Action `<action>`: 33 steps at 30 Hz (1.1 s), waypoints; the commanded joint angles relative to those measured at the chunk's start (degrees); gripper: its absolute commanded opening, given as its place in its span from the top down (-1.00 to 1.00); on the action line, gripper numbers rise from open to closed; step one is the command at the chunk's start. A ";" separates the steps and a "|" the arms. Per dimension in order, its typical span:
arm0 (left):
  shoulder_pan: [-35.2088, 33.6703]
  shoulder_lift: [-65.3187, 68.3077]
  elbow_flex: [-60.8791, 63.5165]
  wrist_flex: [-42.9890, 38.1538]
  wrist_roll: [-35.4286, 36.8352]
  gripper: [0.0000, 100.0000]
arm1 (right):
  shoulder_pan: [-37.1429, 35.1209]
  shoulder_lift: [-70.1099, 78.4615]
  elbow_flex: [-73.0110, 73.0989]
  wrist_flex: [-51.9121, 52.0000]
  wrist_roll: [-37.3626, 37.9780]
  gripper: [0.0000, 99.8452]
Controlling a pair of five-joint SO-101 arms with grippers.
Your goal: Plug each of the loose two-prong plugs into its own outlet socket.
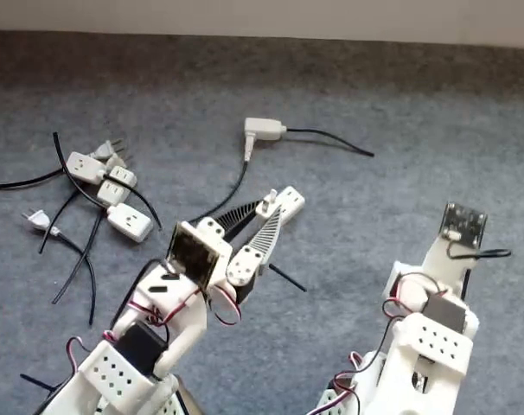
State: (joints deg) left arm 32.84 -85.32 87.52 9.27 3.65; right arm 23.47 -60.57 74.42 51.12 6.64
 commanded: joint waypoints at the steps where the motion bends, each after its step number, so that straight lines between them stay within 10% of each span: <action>1: 0.40 -6.55 3.74 -5.10 0.44 0.99 | -4.97 -0.22 -12.88 4.44 0.70 0.99; 20: 0.75 -17.54 9.54 -3.96 5.98 0.99 | -36.35 -0.22 -60.53 22.99 1.05 0.99; 33: 0.84 -16.75 9.63 -3.96 5.98 0.99 | -62.64 0.22 -61.58 20.09 1.05 0.99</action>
State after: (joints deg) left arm 32.92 -102.29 96.13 5.58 9.19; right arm -30.95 -61.01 12.79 73.80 7.25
